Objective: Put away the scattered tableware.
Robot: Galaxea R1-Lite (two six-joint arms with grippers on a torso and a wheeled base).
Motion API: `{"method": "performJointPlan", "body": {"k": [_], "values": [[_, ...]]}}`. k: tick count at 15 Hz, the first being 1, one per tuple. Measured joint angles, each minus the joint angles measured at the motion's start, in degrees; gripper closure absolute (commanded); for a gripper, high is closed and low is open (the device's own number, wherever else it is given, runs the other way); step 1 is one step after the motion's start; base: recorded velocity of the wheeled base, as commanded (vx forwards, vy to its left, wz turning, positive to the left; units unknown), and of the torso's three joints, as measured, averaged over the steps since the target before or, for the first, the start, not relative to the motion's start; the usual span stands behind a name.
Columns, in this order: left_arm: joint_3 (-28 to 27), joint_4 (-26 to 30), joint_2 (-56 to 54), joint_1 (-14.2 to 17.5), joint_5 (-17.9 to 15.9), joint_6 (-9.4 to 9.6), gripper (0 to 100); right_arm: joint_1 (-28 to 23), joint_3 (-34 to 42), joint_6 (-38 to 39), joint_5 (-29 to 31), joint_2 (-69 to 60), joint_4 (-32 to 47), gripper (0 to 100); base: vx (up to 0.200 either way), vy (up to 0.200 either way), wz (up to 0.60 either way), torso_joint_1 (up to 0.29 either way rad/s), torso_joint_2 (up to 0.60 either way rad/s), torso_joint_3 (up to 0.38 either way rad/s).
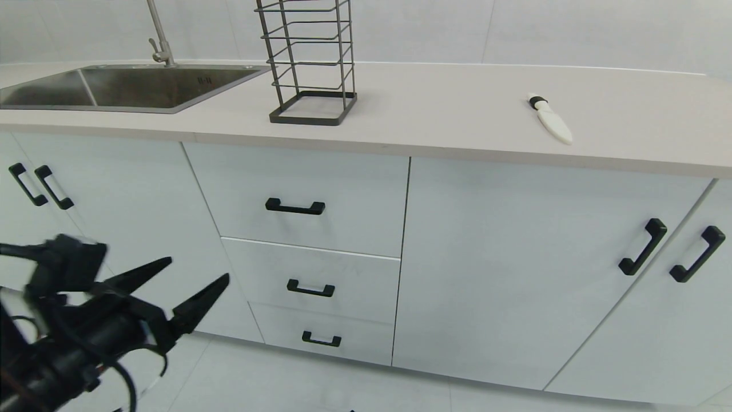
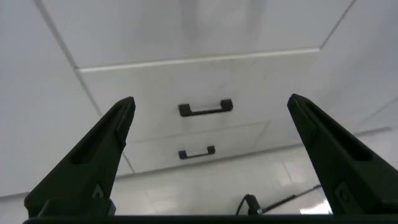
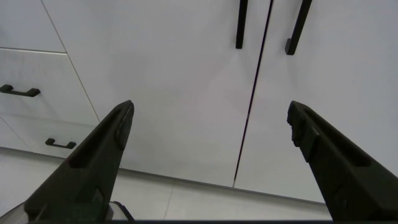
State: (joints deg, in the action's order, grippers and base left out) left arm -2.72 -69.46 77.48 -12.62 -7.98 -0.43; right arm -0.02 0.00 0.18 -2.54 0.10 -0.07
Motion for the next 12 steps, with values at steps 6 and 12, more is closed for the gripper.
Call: {"method": "performJointPlan", "body": {"k": [6, 12], "values": [[2.2, 34.1, -39.9, 6.3, 0.5, 6.34, 0, 0.0, 0.0, 0.0, 0.0, 0.0, 0.0, 0, 0.0, 0.0, 0.0, 0.0, 0.0, 0.0], [2.6, 64.3, -67.4, 8.5, 1.0, 8.57, 0, 0.0, 0.0, 0.0, 0.0, 0.0, 0.0, 0, 0.0, 0.0, 0.0, 0.0, 0.0, 0.0]]}}
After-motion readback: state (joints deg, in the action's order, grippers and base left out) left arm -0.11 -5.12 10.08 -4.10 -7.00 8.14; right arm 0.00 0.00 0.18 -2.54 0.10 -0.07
